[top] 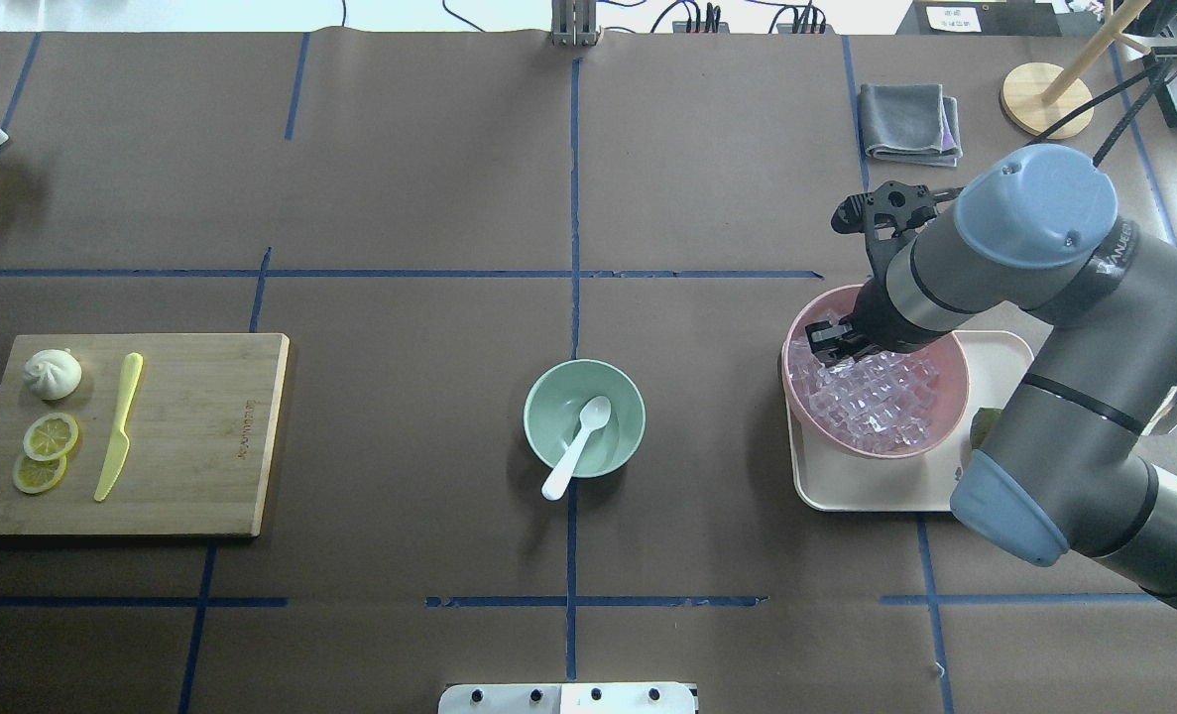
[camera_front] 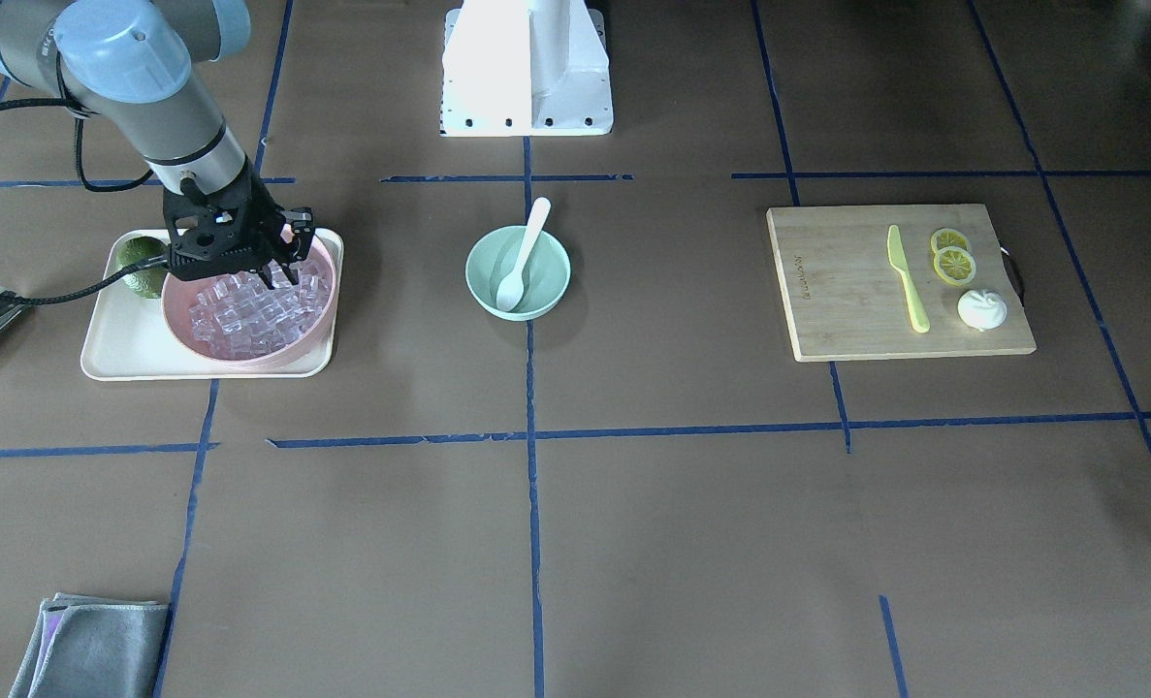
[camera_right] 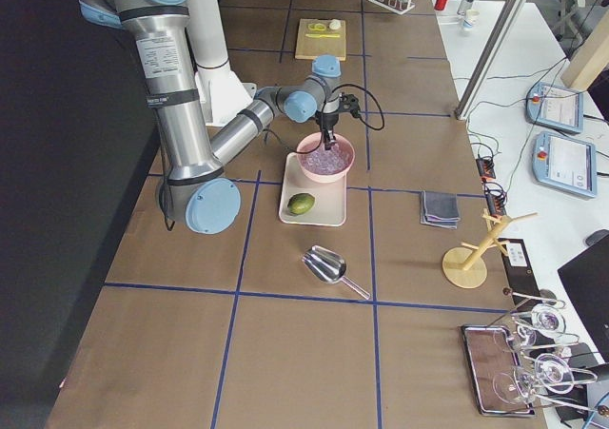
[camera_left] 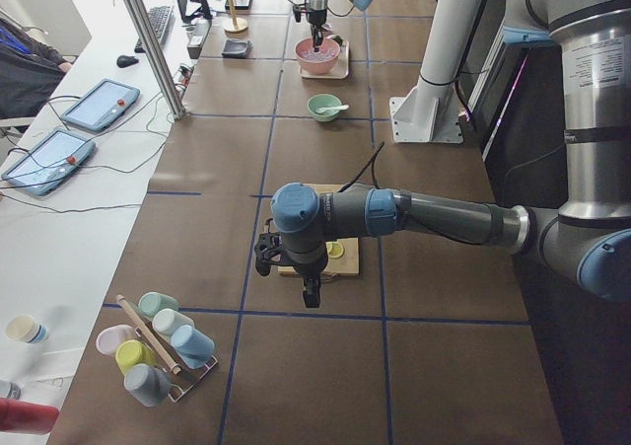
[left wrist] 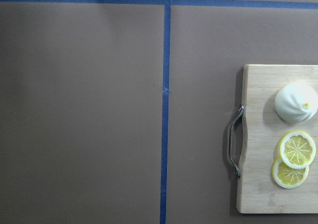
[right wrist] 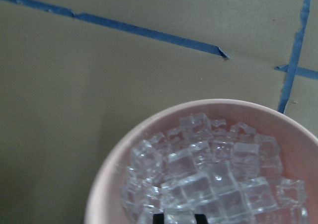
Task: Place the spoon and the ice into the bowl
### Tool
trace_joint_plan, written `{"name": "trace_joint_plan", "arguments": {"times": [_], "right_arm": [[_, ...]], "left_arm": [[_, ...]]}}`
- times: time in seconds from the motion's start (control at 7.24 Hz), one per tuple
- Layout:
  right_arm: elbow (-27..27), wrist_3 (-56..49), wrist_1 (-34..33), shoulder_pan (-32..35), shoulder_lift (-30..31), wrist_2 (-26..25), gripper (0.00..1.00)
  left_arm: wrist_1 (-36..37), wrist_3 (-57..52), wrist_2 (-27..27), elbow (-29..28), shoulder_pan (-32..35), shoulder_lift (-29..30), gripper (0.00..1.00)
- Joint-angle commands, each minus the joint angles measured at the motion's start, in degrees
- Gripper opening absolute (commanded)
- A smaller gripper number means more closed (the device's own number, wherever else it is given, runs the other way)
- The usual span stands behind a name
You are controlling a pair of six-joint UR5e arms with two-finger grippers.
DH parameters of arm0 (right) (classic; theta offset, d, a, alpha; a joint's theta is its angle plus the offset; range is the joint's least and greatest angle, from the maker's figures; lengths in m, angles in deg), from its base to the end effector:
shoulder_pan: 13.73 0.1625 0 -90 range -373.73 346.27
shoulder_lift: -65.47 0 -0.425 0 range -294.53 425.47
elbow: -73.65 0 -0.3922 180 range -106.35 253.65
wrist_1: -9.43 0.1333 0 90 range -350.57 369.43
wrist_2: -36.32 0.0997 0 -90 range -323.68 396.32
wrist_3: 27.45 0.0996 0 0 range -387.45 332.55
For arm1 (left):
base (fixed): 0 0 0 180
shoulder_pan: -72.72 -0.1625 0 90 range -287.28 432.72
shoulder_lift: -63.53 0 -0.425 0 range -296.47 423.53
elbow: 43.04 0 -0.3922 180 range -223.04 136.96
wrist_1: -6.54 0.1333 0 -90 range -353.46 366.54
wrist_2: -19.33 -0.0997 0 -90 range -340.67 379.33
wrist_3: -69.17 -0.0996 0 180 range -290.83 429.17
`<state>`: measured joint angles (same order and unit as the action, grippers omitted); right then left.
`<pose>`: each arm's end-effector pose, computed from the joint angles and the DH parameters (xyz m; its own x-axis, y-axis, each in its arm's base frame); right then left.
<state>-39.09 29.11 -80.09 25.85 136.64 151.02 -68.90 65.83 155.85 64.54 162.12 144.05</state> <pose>-0.3772 -0.4308 0.3049 0.6777 -0.0893 0.7299 0.0123 0.9938 0.1102 -0.0567 -0.4103 0.6058 0.6871 -0.0164 -0.7263 -0.0505 0.9962 -0.0703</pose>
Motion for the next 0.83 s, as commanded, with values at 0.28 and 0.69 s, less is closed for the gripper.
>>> {"name": "trace_joint_plan", "arguments": {"times": [0.28,0.69], "right_arm": [[3.21,24.85,-13.23,-10.46,-16.48,-8.87,0.00],[14.90,34.47,-11.49,-15.04,-24.77,-12.91,0.00]], "left_arm": [[0.03,0.00,0.07,0.17,0.07,-0.01,1.00],[0.03,0.00,0.07,0.17,-0.02,-0.01,1.00]]}}
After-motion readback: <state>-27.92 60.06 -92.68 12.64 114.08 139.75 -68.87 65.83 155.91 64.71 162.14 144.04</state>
